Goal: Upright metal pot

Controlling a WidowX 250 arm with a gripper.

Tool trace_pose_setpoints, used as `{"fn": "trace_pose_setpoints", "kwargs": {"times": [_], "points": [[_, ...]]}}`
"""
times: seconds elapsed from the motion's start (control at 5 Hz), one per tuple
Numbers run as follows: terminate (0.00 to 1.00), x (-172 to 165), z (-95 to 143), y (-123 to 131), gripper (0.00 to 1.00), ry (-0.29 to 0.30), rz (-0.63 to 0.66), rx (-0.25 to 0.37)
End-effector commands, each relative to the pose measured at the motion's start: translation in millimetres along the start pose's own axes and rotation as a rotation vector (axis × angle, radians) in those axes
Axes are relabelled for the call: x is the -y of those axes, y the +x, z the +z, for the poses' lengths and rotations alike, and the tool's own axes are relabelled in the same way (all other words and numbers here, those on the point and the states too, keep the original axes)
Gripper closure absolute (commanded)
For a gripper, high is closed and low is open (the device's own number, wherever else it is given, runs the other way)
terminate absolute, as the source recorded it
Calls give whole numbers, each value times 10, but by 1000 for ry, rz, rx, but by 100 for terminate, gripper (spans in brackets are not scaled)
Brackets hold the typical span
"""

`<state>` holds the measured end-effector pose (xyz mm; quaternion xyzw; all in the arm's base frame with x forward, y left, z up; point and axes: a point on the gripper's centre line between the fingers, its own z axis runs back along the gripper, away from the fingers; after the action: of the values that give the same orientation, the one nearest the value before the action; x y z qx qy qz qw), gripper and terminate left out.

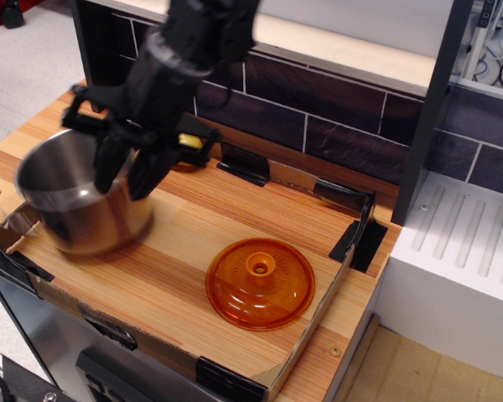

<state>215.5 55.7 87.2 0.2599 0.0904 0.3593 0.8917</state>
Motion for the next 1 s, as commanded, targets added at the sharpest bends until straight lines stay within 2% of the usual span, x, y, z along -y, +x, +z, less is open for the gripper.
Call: {"fn": "trace_pose_setpoints", "kwargs": {"times": [0.0, 0.2, 0.4, 0.6, 0.8], "points": [[0, 28, 38, 160, 100, -39, 39, 66], [0, -111, -61, 234, 0, -163, 43, 88], [0, -176, -362, 343, 0, -219, -18, 155], [0, -210, -436, 382, 0, -229, -26, 174], [0, -239, -365, 367, 0, -252, -34, 164]]}}
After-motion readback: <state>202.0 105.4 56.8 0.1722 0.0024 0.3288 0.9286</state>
